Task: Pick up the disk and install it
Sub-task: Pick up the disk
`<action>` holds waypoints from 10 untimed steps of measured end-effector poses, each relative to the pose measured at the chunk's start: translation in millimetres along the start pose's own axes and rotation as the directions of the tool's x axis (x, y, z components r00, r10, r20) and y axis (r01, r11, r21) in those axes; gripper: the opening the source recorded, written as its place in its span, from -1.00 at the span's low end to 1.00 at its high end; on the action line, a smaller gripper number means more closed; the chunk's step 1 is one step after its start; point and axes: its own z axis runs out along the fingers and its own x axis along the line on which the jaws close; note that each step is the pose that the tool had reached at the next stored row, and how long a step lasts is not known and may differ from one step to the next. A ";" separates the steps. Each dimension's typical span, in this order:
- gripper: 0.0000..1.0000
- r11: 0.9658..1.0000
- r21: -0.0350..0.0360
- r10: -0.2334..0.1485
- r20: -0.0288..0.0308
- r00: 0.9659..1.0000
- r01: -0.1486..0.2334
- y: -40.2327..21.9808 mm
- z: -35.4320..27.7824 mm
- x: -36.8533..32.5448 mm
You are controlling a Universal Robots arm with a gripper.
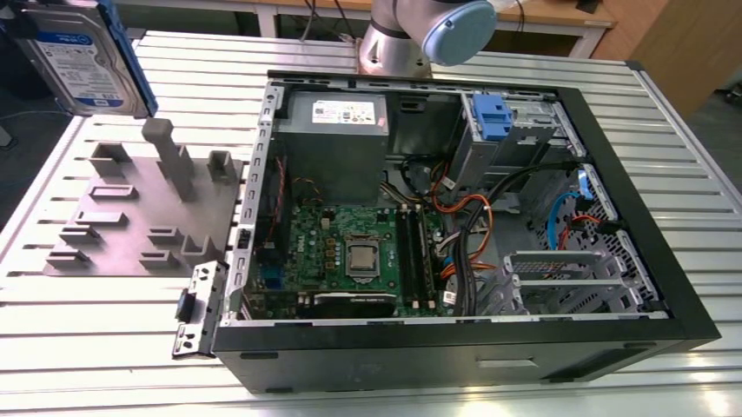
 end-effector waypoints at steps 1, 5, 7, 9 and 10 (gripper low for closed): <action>-0.27 1.000 0.000 0.000 0.000 1.000 0.000 0.0 -0.3 0.0; -0.27 1.000 0.000 0.000 0.000 1.000 0.000 0.0 -0.6 0.0; -0.27 1.000 0.000 0.000 0.000 1.000 0.000 0.0 -0.6 0.0; -0.27 1.000 0.000 0.000 0.000 1.000 0.000 0.0 -0.7 0.0; -0.27 1.000 0.000 0.000 0.000 1.000 0.000 0.0 -0.9 0.0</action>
